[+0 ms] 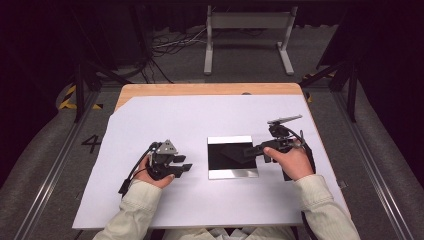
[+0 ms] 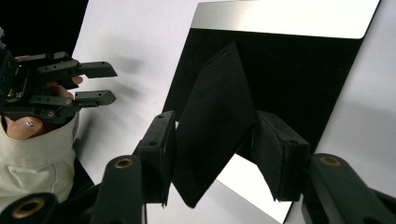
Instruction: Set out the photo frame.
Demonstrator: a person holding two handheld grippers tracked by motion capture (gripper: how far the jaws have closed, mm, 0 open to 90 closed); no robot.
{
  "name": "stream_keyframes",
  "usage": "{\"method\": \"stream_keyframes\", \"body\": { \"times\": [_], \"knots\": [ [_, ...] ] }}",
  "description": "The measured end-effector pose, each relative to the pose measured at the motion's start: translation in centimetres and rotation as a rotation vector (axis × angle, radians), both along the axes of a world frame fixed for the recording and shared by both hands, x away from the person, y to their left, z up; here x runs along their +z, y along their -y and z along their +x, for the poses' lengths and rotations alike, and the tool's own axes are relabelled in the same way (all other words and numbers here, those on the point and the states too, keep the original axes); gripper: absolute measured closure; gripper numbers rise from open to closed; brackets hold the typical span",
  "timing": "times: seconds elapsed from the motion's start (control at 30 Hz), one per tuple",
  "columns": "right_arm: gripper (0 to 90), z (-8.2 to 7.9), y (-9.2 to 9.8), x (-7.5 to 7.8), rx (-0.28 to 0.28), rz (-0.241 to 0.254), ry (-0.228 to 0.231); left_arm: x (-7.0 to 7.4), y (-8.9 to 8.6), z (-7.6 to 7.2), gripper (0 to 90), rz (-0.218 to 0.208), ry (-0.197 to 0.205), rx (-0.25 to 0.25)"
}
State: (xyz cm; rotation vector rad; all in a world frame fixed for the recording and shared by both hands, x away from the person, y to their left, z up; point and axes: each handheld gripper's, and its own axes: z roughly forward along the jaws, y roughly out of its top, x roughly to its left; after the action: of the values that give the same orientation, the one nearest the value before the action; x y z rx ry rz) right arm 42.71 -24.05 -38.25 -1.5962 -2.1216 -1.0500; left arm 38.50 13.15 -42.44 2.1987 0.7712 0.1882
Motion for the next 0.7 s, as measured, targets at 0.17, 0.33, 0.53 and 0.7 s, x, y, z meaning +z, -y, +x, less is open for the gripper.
{"method": "stream_keyframes", "body": {
  "times": [0.17, 0.33, 0.53, 0.7],
  "knots": [
    [54.3, -0.03, -0.21, -0.09, -0.008, 0.007, -0.019, 0.00, -0.02, 0.01, 57.9, 0.001, -0.001, 0.000],
    [56.2, -0.04, -0.32, -0.24, -0.013, 0.014, -0.033, 0.01, -0.01, 0.01, 57.9, 0.003, -0.001, -0.002],
    [55.1, 0.06, -0.37, -0.31, -0.019, 0.032, -0.043, -0.01, 0.02, 0.01, 57.9, 0.004, -0.002, -0.002],
    [54.2, 0.18, -0.36, -0.46, -0.020, 0.052, -0.064, -0.02, 0.03, 0.01, 57.9, 0.004, -0.003, -0.002]
  ]
}}
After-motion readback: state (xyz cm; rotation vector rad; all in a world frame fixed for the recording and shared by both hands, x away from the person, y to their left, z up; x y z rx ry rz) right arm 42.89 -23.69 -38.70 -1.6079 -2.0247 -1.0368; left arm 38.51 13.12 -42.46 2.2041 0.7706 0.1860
